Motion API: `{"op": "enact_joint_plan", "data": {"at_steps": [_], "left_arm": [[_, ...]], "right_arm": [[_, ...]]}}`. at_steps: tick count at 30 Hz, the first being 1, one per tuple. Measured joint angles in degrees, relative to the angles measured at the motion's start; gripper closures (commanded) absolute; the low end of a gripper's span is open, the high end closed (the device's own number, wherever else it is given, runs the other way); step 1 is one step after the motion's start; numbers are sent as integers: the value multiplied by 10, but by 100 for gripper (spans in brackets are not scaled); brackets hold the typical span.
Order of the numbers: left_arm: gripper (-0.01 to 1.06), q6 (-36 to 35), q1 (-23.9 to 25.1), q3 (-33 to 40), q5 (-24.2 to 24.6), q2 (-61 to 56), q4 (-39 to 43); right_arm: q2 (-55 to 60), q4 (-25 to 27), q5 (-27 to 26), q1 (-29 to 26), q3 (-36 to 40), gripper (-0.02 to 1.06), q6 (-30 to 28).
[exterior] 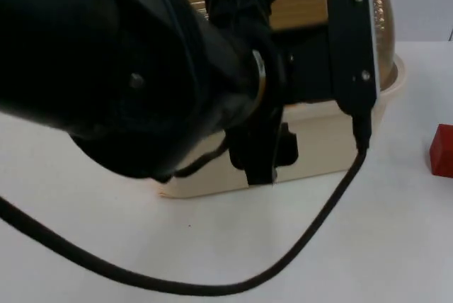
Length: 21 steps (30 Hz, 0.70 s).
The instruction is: Open the box lid with the left hand, place the block into the box with the right hand, then close the box lid with the left hand.
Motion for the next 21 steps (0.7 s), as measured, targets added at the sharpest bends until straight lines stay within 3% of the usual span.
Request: {"op": "enact_joint_plan", "data": {"at_steps": [9,14,16,19,20,21], "left_arm": [[0,-51,0,-3,-54,29,6],[3,-55,0,-11,-33,38,10],[14,-52,0,-12,-21,48,12],[49,-50,0,-12,-19,58,12],[49,-50,0,-12,-19,63,12],[61,-50,0,-12,-19,63,12]], "right_arm": [[0,0,-2,0,0,0,0],[0,0,-2,0,0,0,0],[0,0,-2,0,0,0,0],[0,0,-2,0,0,0,0],[0,0,-2,0,0,0,0],[0,-1,-2,0,0,0,0]]}}
